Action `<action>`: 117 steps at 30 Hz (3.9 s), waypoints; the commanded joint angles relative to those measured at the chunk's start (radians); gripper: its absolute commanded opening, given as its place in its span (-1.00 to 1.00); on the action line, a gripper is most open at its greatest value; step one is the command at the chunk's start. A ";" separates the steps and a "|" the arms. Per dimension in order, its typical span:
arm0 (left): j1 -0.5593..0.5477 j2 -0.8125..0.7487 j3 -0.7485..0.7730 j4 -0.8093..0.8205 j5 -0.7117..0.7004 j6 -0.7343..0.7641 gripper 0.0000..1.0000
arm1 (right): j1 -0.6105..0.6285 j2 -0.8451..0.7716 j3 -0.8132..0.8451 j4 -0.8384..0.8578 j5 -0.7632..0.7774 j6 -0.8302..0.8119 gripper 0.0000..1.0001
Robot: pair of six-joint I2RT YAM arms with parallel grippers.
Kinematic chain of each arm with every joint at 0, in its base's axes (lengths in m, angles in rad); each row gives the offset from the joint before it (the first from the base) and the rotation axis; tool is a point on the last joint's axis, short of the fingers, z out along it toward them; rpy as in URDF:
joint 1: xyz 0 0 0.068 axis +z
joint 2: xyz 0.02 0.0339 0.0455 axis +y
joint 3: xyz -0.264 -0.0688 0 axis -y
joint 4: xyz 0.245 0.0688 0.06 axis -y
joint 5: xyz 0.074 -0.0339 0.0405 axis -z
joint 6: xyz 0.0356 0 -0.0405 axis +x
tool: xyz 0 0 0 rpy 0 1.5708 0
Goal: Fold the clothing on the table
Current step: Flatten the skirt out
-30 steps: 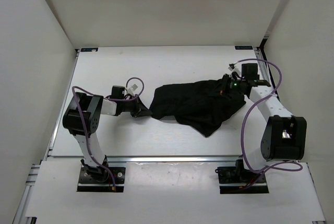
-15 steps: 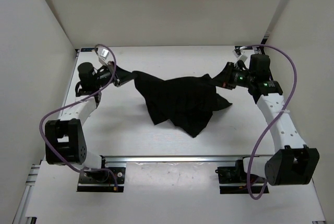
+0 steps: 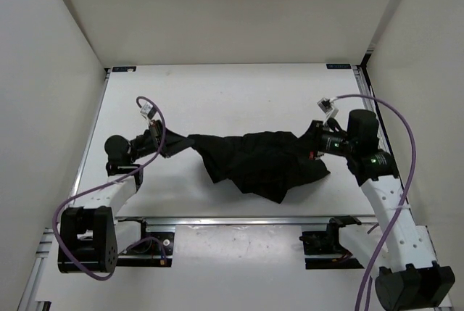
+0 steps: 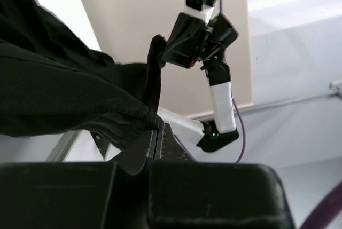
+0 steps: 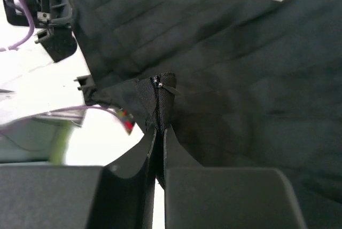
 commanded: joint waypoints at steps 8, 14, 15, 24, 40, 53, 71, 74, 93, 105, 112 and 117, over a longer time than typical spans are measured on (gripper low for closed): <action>0.021 0.283 0.239 -0.687 -0.204 0.572 -1.00 | -0.175 0.416 -0.053 0.215 -0.037 0.079 -1.00; -0.058 0.689 0.720 -0.500 -0.255 0.371 -1.00 | -0.176 0.831 0.631 0.013 0.161 -0.101 -1.00; -0.063 0.750 0.858 -0.509 -0.255 0.358 -1.00 | -0.176 0.886 0.787 -0.028 0.187 -0.117 -1.00; 0.019 0.792 1.244 -0.480 -0.236 0.297 -1.00 | -0.176 0.849 1.105 -0.024 0.226 -0.137 -0.99; -0.029 0.279 0.125 -0.619 -0.190 0.496 -1.00 | -0.144 0.451 -0.015 -0.122 0.029 -0.072 -1.00; -0.098 0.084 0.076 -1.154 -0.233 0.753 -1.00 | -0.106 0.271 -0.101 -0.421 0.038 -0.053 -1.00; -0.091 0.316 0.225 -0.676 -0.190 0.461 -0.77 | -0.164 0.230 -0.103 -0.493 0.218 -0.018 -0.99; -0.068 0.342 0.267 -0.798 -0.231 0.609 0.75 | -0.164 0.236 -0.098 -0.482 0.252 -0.013 -1.00; 0.061 0.453 0.229 -0.510 -0.051 1.087 0.64 | -0.233 0.415 0.010 -0.372 0.259 -0.041 -0.99; -0.166 0.729 0.304 -0.058 0.092 0.834 0.37 | -0.215 0.448 0.051 -0.384 0.243 -0.038 -1.00; -0.140 0.813 0.258 0.055 0.095 0.736 0.38 | -0.206 0.390 0.005 -0.375 0.235 -0.019 -1.00; -0.154 0.813 0.287 -0.061 0.077 0.827 0.37 | -0.227 0.353 -0.029 -0.364 0.224 -0.006 -1.00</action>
